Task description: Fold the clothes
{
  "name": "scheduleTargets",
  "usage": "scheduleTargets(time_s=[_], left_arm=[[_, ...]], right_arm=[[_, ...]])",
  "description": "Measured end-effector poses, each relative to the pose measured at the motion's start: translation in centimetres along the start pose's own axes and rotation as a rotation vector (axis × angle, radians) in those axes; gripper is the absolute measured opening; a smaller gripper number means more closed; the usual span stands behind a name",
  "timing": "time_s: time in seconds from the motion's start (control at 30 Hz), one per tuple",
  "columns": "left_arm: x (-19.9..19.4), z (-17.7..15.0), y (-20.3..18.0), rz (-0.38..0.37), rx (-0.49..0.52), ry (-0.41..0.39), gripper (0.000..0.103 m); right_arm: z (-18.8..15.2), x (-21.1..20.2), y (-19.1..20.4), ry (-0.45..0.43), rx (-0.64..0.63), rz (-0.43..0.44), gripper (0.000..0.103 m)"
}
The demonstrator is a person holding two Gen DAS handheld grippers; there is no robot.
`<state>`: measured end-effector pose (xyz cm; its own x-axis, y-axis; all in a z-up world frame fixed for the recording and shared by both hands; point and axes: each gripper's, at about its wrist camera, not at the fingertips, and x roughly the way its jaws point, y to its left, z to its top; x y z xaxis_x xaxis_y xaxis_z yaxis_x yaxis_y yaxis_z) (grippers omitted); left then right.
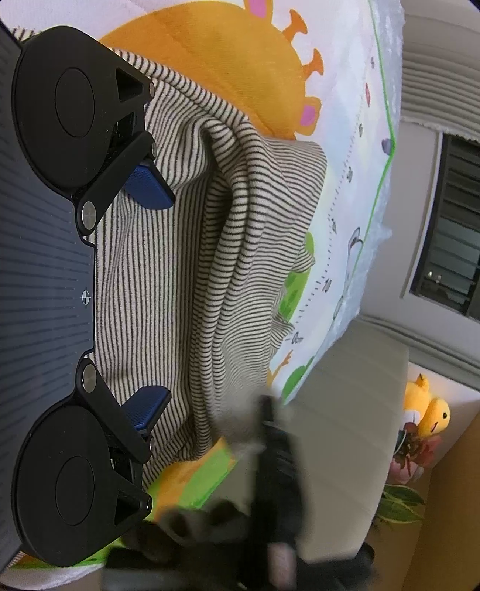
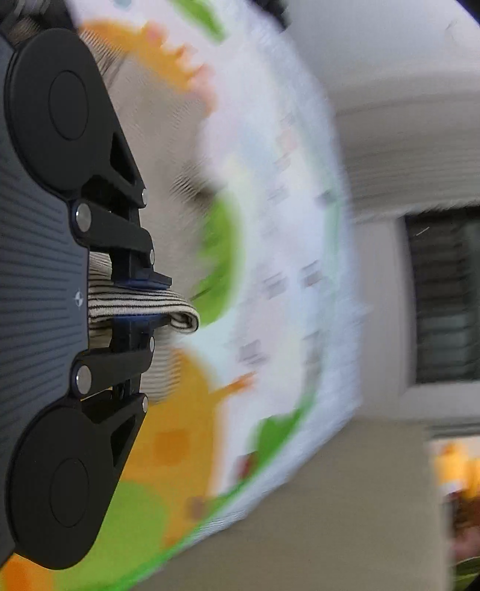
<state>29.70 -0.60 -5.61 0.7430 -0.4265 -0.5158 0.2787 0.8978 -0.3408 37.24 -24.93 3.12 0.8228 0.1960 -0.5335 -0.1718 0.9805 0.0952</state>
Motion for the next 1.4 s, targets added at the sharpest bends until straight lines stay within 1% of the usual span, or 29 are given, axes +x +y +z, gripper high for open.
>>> scheduleTargets(time_s=[0.07, 0.1, 0.17, 0.3, 0.33, 0.37, 0.4, 0.47, 0.57, 0.67, 0.77, 0.83, 0.87, 0.97, 1.0, 1.03, 1.07, 1.1, 1.13, 1.17, 1.23, 1.27, 1.37, 1.4], left_arm=[[0.0, 0.0, 0.1, -0.007, -0.008, -0.002, 0.103], [0.0, 0.0, 0.1, -0.008, -0.01, -0.002, 0.103], [0.0, 0.0, 0.1, -0.009, -0.011, -0.003, 0.103], [-0.1, 0.0, 0.1, -0.009, -0.012, -0.003, 0.103], [-0.1, 0.0, 0.0, -0.009, -0.012, -0.003, 0.103], [0.0, 0.0, 0.0, -0.01, -0.013, -0.003, 0.103], [-0.1, 0.0, 0.0, -0.01, -0.013, -0.003, 0.103], [-0.1, 0.0, 0.1, -0.011, -0.015, -0.004, 0.103], [-0.1, 0.0, 0.2, -0.014, -0.018, -0.005, 0.103], [-0.1, 0.0, 0.2, -0.019, -0.022, -0.01, 0.103], [-0.2, 0.0, 0.5, -0.028, -0.031, -0.019, 0.103], [-0.3, -0.1, 0.6, -0.034, -0.038, -0.023, 0.103], [-0.3, -0.1, 0.7, -0.037, -0.041, -0.026, 0.103], [-0.3, -0.2, 0.9, -0.045, -0.052, -0.035, 0.103], [-0.3, -0.2, 0.9, -0.047, -0.055, -0.038, 0.103], [-0.3, -0.2, 1.0, -0.05, -0.059, -0.041, 0.103], [-0.3, -0.2, 1.1, -0.054, -0.063, -0.043, 0.103], [-0.3, -0.2, 1.2, -0.057, -0.067, -0.046, 0.103], [-0.4, -0.2, 1.3, -0.061, -0.071, -0.049, 0.103], [-0.4, -0.2, 1.4, -0.066, -0.078, -0.052, 0.103], [-0.5, -0.2, 1.7, -0.08, -0.096, -0.061, 0.103], [-0.8, -0.2, 2.0, -0.096, -0.116, -0.074, 0.103], [-1.8, -0.1, 3.1, -0.145, -0.181, -0.12, 0.103], [-2.9, 0.0, 3.6, -0.159, -0.217, -0.152, 0.103]], right_arm=[[1.1, -1.6, 0.1, -0.066, -0.014, -0.001, 0.013], [1.2, -1.9, -0.3, -0.072, -0.014, -0.014, 0.013], [0.3, -1.2, -1.6, -0.037, 0.007, -0.048, 0.013], [-4.5, 1.6, -3.8, 0.114, 0.043, -0.108, 0.016], [-5.4, 1.8, -4.2, 0.126, 0.049, -0.113, 0.02], [-5.6, 1.6, -4.4, 0.112, 0.053, -0.113, 0.028], [-5.6, 1.4, -4.6, 0.107, 0.057, -0.114, 0.03], [-4.2, 0.7, -4.4, 0.097, 0.04, -0.119, 0.033], [-1.6, -0.2, -3.4, 0.043, -0.023, -0.101, 0.033], [1.1, 0.0, -2.5, 0.04, 0.007, -0.014, 0.032], [2.9, 2.5, -2.1, 0.066, 0.093, 0.066, 0.032], [3.3, 4.5, -1.4, 0.079, 0.109, 0.08, 0.034], [3.4, 5.8, -1.0, 0.089, 0.099, 0.075, 0.038], [2.9, 9.9, 0.7, 0.139, 0.008, 0.022, 0.049], [2.4, 11.3, 1.3, 0.163, -0.026, 0.001, 0.05], [1.9, 12.5, 1.7, 0.189, -0.05, -0.016, 0.05], [1.3, 13.1, 1.9, 0.208, -0.064, -0.025, 0.045], [0.8, 13.4, 2.1, 0.216, -0.081, -0.029, 0.042], [0.6, 13.2, 2.4, 0.215, -0.091, -0.028, 0.026], [0.7, 12.4, 2.6, 0.205, -0.092, -0.019, 0.016], [1.1, 10.6, 2.9, 0.18, -0.088, 0.006, 0.013], [1.5, 9.0, 2.9, 0.154, -0.076, 0.033, 0.012], [2.0, 2.8, 3.0, 0.081, -0.044, 0.134, 0.012], [2.1, 0.7, 3.0, 0.058, -0.033, 0.169, 0.012]])
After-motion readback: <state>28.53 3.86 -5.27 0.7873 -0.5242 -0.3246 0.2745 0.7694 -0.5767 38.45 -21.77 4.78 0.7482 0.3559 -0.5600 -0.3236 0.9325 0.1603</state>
